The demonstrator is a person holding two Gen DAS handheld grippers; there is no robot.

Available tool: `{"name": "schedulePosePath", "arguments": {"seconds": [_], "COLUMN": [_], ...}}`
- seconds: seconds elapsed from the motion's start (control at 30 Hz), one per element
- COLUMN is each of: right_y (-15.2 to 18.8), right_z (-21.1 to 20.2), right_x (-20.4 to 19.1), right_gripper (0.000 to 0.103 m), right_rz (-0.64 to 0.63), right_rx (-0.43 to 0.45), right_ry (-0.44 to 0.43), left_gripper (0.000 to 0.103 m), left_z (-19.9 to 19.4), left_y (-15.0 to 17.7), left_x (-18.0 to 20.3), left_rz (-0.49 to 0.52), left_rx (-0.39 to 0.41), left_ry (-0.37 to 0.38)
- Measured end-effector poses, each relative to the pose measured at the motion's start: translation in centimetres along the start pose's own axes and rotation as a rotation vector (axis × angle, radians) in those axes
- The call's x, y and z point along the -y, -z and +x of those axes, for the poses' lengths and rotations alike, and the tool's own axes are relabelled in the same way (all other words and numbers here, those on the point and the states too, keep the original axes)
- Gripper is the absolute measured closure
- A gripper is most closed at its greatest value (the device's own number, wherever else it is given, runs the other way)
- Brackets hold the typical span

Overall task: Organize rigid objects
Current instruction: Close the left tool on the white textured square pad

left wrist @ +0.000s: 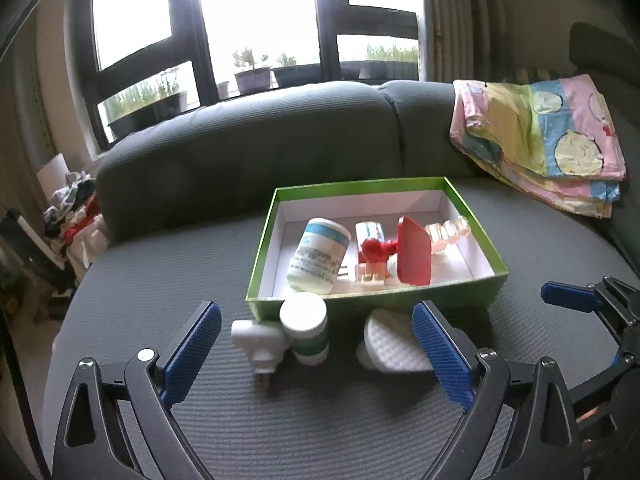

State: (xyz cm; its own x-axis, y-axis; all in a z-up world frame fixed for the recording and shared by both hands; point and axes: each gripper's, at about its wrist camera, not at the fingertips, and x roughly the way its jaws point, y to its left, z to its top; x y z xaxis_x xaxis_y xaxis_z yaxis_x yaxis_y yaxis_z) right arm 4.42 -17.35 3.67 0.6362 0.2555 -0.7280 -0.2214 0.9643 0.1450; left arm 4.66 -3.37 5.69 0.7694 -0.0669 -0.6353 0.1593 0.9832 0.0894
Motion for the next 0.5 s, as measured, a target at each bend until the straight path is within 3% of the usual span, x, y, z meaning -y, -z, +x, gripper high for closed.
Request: {"name": "schedulePosePath", "arguments": {"seconds": [0.17, 0.5], "right_y": [1.4, 2.9], "right_z": [0.2, 1.9], "right_x": [-0.8, -1.6], "right_gripper": [0.001, 0.001], "right_rz": [-0.003, -0.036], "right_rx": [-0.028, -0.097], "right_ry": [-0.013, -0.016], "left_gripper": [0.006, 0.006], "left_z": [-0.4, 2.0], "left_y": [1.4, 3.4], "left_x": [-0.2, -1.1], "left_rz": [0.003, -0.059], "left_rx": [-0.015, -0.182], "left_ry": [-0.008, 0.058]}}
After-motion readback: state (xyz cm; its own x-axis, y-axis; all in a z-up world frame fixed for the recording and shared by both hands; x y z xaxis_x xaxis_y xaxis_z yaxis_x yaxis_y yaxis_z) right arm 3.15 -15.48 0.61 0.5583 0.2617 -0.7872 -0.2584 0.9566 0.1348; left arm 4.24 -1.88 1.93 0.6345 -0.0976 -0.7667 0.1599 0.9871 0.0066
